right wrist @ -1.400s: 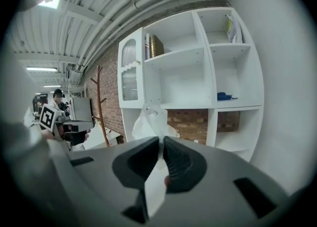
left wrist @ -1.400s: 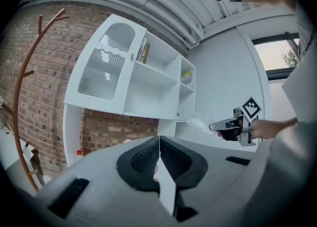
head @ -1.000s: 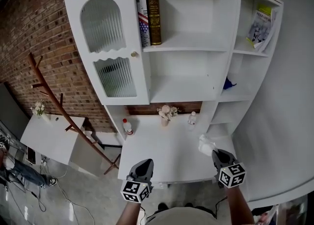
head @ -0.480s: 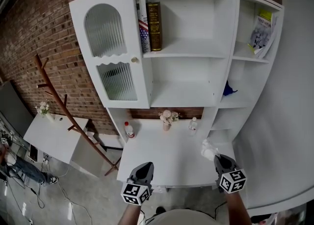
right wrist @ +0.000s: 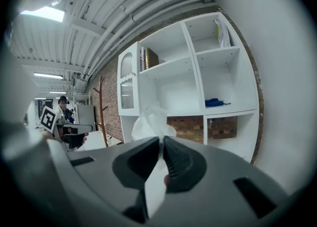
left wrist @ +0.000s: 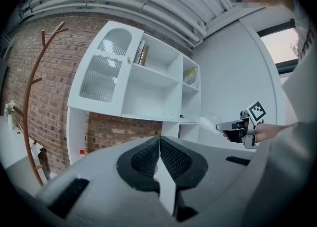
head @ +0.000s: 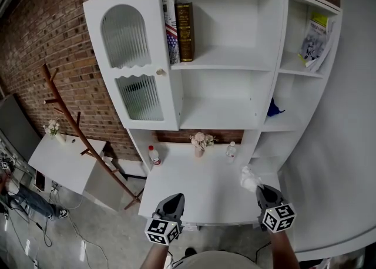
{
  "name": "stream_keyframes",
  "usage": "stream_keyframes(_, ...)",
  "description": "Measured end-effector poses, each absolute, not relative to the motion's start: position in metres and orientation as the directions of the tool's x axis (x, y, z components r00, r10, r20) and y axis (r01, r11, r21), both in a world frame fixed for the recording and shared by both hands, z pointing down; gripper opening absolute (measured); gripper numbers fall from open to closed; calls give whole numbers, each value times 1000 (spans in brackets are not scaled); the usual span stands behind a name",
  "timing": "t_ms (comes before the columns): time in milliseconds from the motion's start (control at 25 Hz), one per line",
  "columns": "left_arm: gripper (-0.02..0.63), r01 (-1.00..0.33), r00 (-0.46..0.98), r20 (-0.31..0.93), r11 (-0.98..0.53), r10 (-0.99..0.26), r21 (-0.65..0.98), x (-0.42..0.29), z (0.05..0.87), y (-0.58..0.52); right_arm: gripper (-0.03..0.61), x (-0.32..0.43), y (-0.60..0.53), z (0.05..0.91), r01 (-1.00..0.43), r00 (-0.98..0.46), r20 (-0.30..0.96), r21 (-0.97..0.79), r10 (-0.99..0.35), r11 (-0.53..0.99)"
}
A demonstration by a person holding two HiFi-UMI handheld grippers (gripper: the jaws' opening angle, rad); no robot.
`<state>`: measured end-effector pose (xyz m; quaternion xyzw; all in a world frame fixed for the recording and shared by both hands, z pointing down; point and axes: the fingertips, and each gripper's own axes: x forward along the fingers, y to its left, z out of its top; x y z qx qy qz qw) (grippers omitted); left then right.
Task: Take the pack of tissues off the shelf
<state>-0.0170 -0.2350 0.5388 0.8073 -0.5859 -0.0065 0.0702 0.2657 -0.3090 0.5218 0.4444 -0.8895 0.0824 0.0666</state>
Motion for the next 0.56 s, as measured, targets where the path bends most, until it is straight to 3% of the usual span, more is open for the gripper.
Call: stream_keyframes(560, 26, -948, 299, 62, -289, -952, 129, -17, 534, -237, 40, 271, -316, 521, -800, -598, 197, -87, -777, 594)
